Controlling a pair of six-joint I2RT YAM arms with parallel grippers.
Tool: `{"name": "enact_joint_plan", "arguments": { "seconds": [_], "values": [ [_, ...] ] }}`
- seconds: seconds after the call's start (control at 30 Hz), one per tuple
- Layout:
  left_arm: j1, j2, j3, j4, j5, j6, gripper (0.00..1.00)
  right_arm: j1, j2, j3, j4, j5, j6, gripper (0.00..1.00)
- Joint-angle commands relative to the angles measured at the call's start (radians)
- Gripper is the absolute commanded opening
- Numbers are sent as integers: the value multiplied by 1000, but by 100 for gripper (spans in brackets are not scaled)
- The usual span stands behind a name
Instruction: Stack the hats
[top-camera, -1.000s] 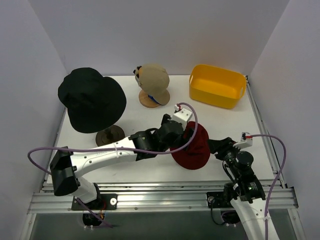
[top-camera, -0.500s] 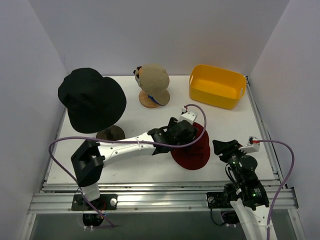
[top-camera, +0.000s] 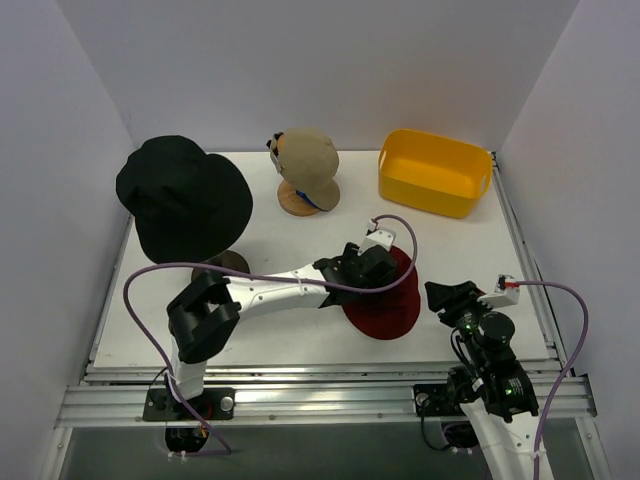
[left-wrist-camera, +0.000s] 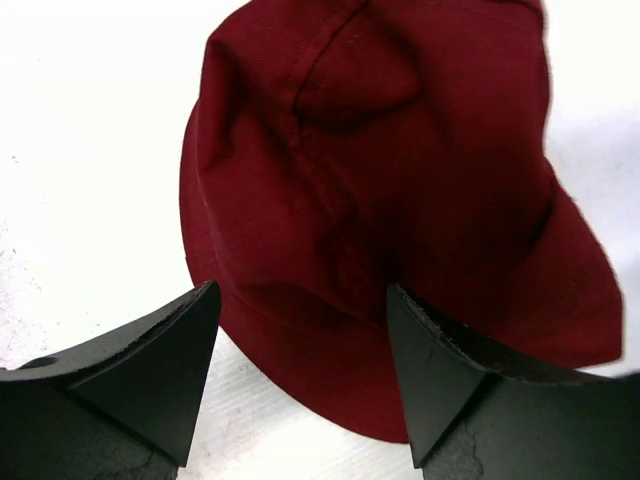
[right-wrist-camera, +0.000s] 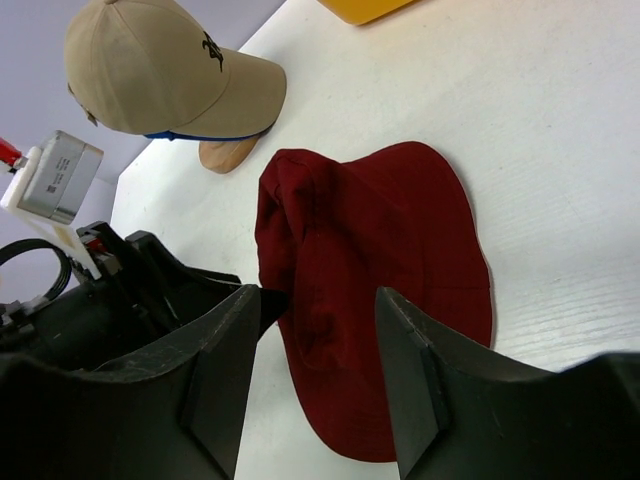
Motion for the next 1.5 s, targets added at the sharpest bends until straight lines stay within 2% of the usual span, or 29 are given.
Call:
{"name": "enact_joint_plan", "arguments": {
  "seconds": [0.0,0.47,0.57,0.6,0.73,0.8,0.87,1.0,1.13,1.3,1.47],
  "values": [
    [17,18,43,38,-12,-22,75,4,-12,36,5,-3,0,45],
    [26,118,140,1,-37,-31,63,4,-17,30,8,-20,8,45],
    [25,99,100,32,-51,-40,47,4,-15,29,16,-13,4,45],
    [25,86,82,47,-54,-45,37,5,-13,27,17,-10,4,45],
    [31,20,3,128,-51,-37,10,4,9,-2,80,11,34,43],
    [34,-8,-9,136,-38,-10,3,4,66,-33,141,-12,50,43],
    [34,-29,-15,138,-29,6,2,4,126,-34,222,-26,48,42],
    [39,-79,-57,158,-5,15,2,4,361,-5,355,-70,-7,42],
    [43,-117,-96,172,15,24,2,9,538,-1,497,-171,-36,42],
    [63,-163,-149,222,89,35,2,13,658,-8,592,-174,-41,40],
    [77,-194,-196,271,137,55,2,15,681,1,661,-170,-21,38]
  ]
}}
